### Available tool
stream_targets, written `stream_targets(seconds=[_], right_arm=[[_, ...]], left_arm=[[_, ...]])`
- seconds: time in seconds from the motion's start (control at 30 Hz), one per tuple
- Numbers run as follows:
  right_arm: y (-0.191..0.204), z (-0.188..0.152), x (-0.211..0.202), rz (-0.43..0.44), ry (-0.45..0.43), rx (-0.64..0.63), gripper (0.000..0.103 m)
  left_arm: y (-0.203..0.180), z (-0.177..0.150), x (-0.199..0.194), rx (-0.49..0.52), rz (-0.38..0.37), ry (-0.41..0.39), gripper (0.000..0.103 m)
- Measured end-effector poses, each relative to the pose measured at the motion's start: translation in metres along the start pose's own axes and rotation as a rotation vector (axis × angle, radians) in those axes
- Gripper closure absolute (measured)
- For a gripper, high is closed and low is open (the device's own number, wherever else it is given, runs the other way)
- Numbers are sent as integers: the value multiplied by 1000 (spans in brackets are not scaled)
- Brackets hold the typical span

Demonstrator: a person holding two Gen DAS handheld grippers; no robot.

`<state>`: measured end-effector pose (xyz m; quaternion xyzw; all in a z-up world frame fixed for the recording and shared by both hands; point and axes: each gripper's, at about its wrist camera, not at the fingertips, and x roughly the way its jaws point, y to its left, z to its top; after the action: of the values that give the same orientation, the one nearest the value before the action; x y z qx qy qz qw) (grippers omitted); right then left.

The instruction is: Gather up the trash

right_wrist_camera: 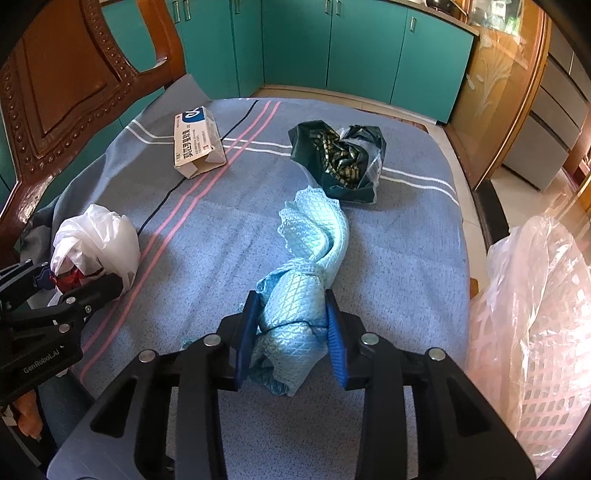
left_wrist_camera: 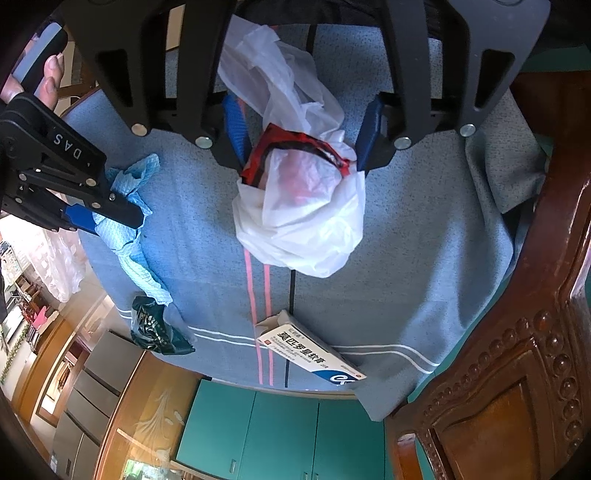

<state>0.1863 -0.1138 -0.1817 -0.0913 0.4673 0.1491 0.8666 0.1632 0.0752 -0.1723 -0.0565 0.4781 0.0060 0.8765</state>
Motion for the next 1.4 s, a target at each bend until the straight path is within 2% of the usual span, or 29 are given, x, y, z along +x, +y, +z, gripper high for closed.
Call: stream_targets(seconds=[0.27, 0.4, 0.63, 1.4], right_arm=[[1, -2, 1, -7, -5, -10, 67], [0, -3, -1, 2, -14, -3, 68], [-3, -5, -4, 13, -22, 7, 69], [-6, -6, -28, 21, -79, 6, 69]], left_arm=[[1, 0, 1, 1, -2, 1, 50], [0, 0, 0, 7, -6, -7, 60], [-1, -1, -5, 0, -14, -19, 68], [2, 3, -34, -14, -13, -90, 70]])
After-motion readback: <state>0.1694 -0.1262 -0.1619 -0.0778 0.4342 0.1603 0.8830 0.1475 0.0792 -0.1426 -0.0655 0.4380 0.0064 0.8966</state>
